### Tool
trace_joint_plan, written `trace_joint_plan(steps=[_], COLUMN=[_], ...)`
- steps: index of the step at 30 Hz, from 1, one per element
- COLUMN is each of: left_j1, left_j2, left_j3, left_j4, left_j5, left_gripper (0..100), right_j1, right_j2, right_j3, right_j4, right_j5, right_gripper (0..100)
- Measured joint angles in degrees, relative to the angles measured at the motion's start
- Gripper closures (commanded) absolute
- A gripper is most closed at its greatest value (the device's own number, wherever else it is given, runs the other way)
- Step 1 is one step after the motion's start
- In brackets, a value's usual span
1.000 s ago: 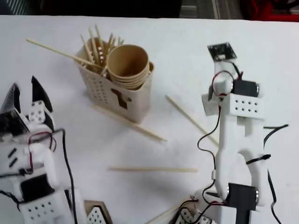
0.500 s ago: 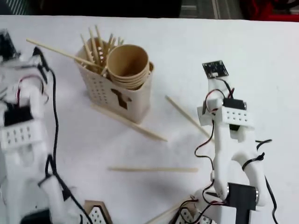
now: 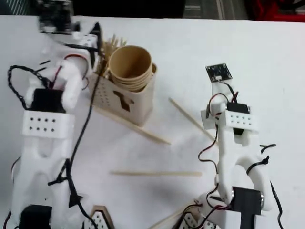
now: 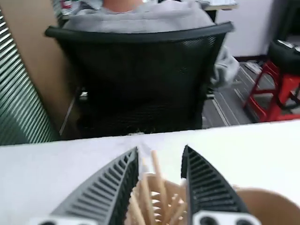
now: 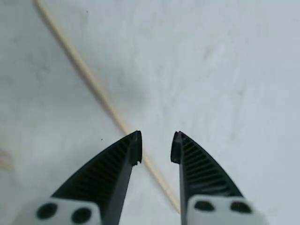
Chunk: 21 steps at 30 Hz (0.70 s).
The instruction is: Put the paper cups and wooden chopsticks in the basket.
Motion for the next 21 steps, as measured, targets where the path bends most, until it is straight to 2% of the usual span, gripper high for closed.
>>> trace_joint_plan(steps=[6,15,18,21], left_j1=[1.5,-7.6,-9.9,-11.7], left_j2=[0.0,-5.7,-9.8,-14.5], left_j3=[-0.1,-1.6,-1.6,-0.2], left_j4=[3.0,14.7,20.2,23.4], left_j5=[-3.3,-3.4,-3.4,-3.4], left_gripper=[84,83,83,83], right_j1=[0.4,2.1,1.4,-2.8], right_j2=[-0.4,-3.3,-4.2,-3.5], right_j3=[0.8,-0.5,-4.5,-7.9], right_j4=[0.0,3.6,8.4,13.8], right_j5=[0.0,0.0,2.8,7.8], right_gripper=[87.9,87.4,82.4,75.6])
